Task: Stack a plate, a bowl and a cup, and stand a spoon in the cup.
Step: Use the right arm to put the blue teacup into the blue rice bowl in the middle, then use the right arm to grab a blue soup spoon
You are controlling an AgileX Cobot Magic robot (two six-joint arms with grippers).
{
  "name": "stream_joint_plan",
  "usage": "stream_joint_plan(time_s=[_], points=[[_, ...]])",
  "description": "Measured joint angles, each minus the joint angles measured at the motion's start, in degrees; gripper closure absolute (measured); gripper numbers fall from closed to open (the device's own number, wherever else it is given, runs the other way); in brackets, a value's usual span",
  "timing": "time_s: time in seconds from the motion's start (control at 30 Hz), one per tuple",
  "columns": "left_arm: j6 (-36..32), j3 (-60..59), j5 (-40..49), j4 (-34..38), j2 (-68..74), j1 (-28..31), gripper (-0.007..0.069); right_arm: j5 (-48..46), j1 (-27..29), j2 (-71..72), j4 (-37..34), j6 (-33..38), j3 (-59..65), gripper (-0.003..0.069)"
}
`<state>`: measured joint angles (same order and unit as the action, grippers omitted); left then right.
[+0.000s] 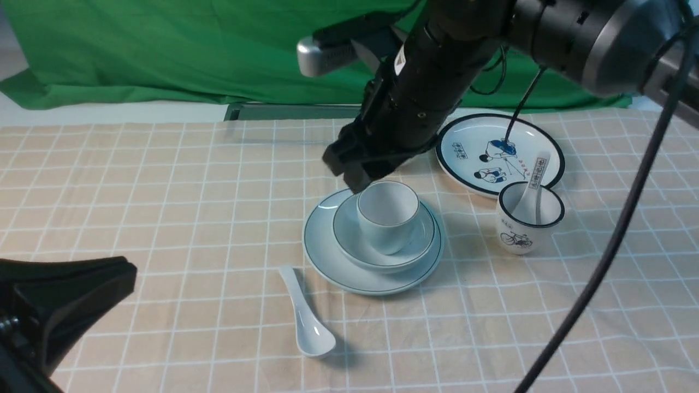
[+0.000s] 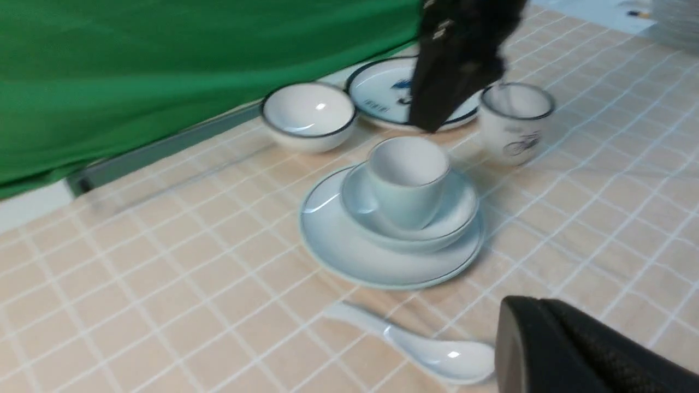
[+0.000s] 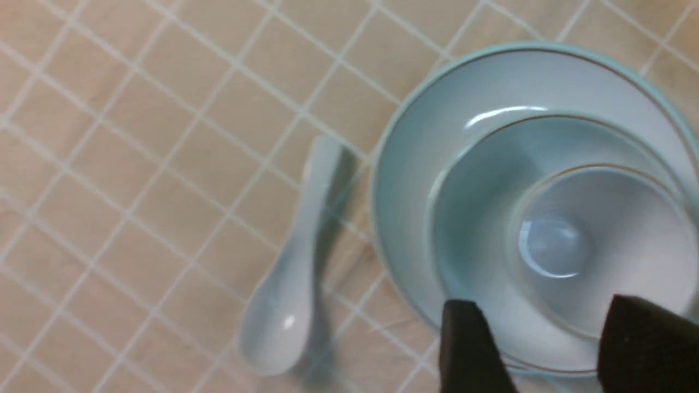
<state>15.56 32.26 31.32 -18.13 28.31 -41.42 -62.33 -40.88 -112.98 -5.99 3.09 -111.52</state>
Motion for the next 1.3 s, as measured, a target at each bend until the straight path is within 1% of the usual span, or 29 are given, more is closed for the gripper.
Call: stream_joint_plan(time_s=[0.1,0.23,0.47,0.73,1.13,1.17,1.23,1.3], points=[[2.52,0.00,1.26,-1.99,0.00,0.00,0.0624,1.00,-5.51,-1.75,-1.24,-0.94,1.22,0.0295],[2.74,0.00,1.26,-1.99,0.00,0.00,0.0624,4.70,-7.93,-7.14,-2.12,-2.43,1.67,0.0283],[2.87,0.00,0.61,-0.68,0.00,0.00,0.0624,9.72,-6.06,-14.92,-1.75,-5.04,2.04,0.0281],[2.13,0.00,-1.48,-0.66,0.00,0.00,0.0624,13.58,-5.94,-16.52,-2.07,-5.48,2.04,0.0281],[1.17,0.00,-1.59,-0.61,0.00,0.00,0.0624,14.33,-5.82,-19.55,0.43,-6.33,2.04,0.0283],[1.11,0.00,-1.59,-0.55,0.00,0.00,0.0624,14.40,-5.82,-19.59,0.52,-6.38,2.04,0.0289],[1.11,0.00,-1.59,-0.50,0.00,0.00,0.0624,14.45,-5.82,-19.66,0.78,-6.38,2.04,0.0324],[1.06,0.00,-1.59,-0.50,0.00,0.00,0.0624,14.51,-5.82,-19.73,1.05,-6.38,1.99,0.0386]])
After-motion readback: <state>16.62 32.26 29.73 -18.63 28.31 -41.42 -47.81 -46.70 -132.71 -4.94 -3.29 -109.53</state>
